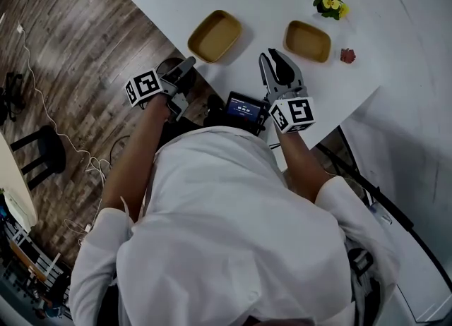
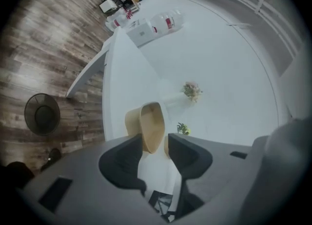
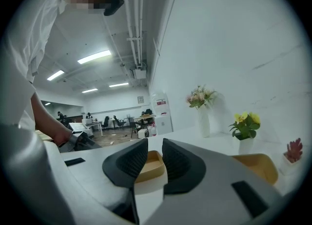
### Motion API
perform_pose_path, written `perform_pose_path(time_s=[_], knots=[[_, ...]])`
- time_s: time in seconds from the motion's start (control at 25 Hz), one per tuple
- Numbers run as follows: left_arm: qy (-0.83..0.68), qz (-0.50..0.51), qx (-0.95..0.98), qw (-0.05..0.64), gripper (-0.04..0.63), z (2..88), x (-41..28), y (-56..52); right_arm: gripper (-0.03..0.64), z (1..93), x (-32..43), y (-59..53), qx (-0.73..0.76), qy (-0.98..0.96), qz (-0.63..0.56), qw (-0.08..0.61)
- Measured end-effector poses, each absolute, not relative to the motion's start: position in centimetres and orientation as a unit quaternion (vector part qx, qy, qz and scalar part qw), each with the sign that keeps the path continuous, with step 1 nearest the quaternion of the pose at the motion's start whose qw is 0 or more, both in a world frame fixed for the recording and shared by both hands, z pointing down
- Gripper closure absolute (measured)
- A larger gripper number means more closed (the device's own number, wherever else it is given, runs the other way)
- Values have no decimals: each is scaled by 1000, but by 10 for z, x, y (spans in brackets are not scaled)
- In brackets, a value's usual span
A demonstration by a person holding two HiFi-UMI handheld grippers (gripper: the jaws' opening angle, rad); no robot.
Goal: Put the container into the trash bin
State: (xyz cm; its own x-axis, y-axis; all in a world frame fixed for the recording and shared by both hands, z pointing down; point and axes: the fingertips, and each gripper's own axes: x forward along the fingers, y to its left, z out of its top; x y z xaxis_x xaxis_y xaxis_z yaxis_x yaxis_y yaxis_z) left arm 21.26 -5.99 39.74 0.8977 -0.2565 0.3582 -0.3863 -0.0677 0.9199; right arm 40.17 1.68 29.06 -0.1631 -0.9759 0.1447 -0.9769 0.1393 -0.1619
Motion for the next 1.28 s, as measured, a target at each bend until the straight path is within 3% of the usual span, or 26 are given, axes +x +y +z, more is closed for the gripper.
perform_pose_path(time_s=[0.36,0.64,0.8,1.28], knots=[[-238,77,697,673,437,426,234,-74,508,302,428,14,660,-741,126,1],[-252,80,696,668,534,432,235,-81,511,305,433,11,668,-732,130,-7],[-247,70,695,671,556,428,234,-81,511,305,430,12,668,-732,130,-7],[-259,-3,707,659,566,394,184,-89,517,290,390,0,639,-763,101,-3]])
